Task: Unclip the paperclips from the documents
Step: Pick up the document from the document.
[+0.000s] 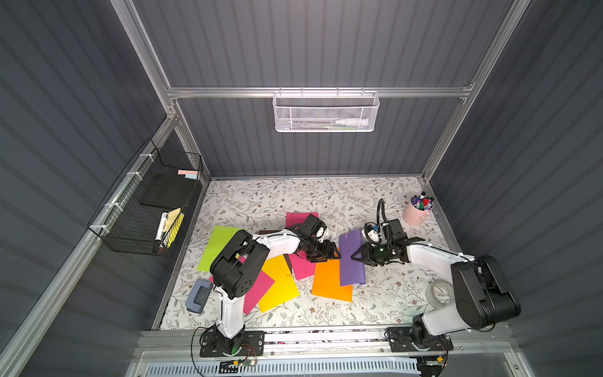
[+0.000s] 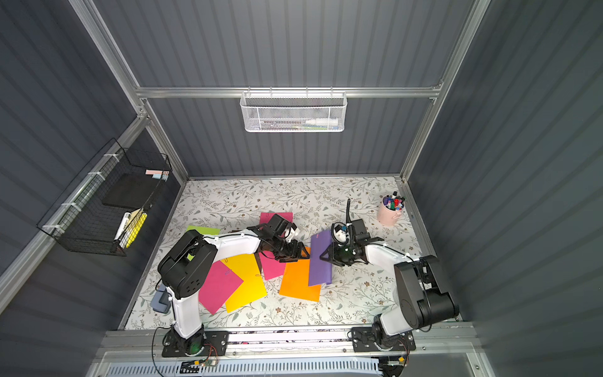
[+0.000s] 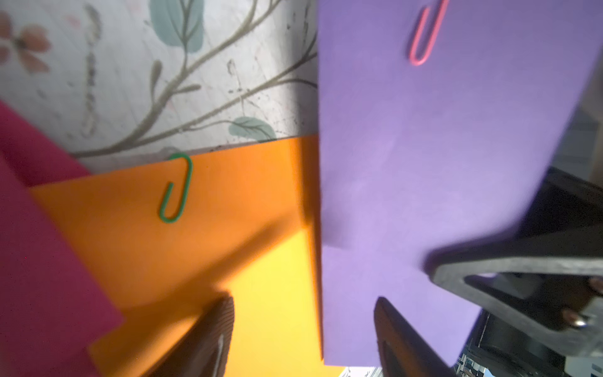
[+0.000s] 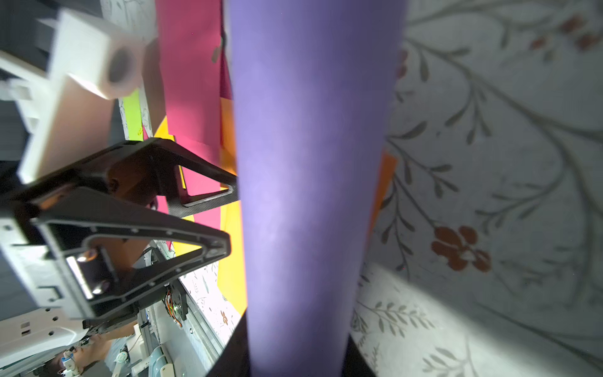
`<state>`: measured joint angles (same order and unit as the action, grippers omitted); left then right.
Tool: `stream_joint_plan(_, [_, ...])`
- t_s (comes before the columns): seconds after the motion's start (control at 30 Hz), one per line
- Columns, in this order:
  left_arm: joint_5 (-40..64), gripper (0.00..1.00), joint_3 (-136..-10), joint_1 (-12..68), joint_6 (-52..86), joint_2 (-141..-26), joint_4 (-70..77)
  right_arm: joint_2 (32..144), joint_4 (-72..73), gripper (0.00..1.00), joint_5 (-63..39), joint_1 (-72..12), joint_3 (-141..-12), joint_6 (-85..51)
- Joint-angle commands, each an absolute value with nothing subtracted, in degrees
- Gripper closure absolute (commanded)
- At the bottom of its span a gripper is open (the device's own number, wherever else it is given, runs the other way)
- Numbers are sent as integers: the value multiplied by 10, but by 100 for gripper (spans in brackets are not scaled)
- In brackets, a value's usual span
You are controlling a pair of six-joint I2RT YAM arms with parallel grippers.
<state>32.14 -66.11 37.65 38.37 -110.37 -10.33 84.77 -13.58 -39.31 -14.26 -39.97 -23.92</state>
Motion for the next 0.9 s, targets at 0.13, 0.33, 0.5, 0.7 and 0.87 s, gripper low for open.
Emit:
stream_joint_plan(0.13, [309, 27, -692, 347, 371, -1034, -76, 798, -216, 70, -420, -126, -447, -196])
stream_joint_plan(0.33, [368, 13, -681, 312, 368, -965, 55, 751, -197, 70, -471, -123, -479, -223])
stream_joint_plan(0.5, [424, 1, -670, 304, 374, -972, 136, 734, -142, 70, -524, -124, -499, -261])
stream_joint_plan(0.7, [448, 1, -637, 298, 419, -976, 233, 721, -111, 70, -560, -128, -519, -285])
stream_joint_plan(0.87, [478, 0, -613, 298, 460, -980, 324, 721, -77, 70, -584, -133, -517, -304])
